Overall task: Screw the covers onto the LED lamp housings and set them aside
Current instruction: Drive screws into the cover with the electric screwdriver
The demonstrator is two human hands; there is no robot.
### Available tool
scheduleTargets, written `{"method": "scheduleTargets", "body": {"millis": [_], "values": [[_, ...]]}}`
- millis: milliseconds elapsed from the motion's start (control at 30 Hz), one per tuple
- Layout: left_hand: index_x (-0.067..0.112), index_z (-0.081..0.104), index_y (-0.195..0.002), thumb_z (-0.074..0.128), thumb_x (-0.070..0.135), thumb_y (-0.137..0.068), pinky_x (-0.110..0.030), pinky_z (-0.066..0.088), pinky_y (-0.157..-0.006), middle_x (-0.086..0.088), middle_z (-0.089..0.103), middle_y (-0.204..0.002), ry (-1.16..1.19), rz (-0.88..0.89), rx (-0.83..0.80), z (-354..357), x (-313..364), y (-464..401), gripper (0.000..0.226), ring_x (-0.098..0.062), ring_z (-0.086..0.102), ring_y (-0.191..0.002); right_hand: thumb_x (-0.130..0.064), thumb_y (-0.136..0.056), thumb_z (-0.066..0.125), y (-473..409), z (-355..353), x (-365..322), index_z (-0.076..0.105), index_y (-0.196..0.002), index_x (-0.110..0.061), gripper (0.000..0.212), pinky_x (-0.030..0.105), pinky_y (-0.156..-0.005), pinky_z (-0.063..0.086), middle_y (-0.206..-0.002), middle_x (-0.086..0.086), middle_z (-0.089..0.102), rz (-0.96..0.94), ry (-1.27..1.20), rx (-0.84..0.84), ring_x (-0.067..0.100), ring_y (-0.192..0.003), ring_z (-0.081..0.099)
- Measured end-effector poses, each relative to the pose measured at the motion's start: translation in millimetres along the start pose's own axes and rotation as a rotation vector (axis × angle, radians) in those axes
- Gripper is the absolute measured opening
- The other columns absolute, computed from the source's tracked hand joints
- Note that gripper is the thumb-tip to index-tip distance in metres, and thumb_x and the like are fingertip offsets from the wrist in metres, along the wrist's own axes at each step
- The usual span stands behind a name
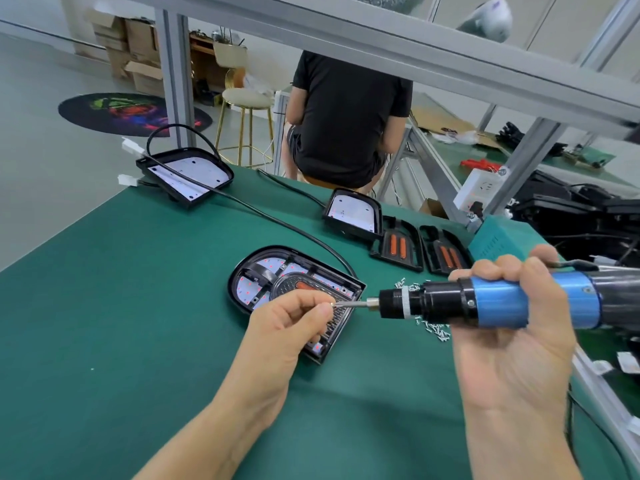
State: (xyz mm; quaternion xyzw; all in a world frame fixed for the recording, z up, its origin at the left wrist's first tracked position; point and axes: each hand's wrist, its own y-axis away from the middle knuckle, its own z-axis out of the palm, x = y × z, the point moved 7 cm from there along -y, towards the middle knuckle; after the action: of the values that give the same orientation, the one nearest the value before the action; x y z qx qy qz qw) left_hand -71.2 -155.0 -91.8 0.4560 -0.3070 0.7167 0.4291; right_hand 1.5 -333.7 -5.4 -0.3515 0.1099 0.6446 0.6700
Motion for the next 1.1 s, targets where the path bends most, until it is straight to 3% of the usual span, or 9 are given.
{"method": "scheduleTargets", "body": {"millis": [900, 1100], "values": [[0.008, 0.068, -0.081, 0.059, 0.002, -0.086, -0.013, 0.042, -0.058, 0.004, 0.057, -0.063, -0.04, -0.022, -0.025, -0.5, -1.8, 0.7, 0.011, -0.006, 0.045, -0.059, -0.01, -0.084, 0.057, 0.7, -0.4, 2.6, 0.056, -0.094, -0.028, 0.021, 0.023, -0.079, 0.051, -0.069, -0.011, 0.056, 0.004, -0.004, -0.008, 0.006, -0.068, 0.058], [0.01, 0.071, -0.079, 0.062, 0.0, -0.084, -0.012, 0.043, -0.06, 0.0, 0.059, -0.066, -0.121, 0.046, -0.043, -3.5, 6.1, 0.3, 0.015, -0.007, 0.047, -0.061, -0.009, -0.084, 0.056, 3.1, 3.9, 2.1, 0.054, -0.097, -0.029, 0.024, 0.023, -0.078, 0.051, -0.07, -0.011, 0.056, -0.012, 0.033, -0.041, 0.006, -0.067, 0.057]]}}
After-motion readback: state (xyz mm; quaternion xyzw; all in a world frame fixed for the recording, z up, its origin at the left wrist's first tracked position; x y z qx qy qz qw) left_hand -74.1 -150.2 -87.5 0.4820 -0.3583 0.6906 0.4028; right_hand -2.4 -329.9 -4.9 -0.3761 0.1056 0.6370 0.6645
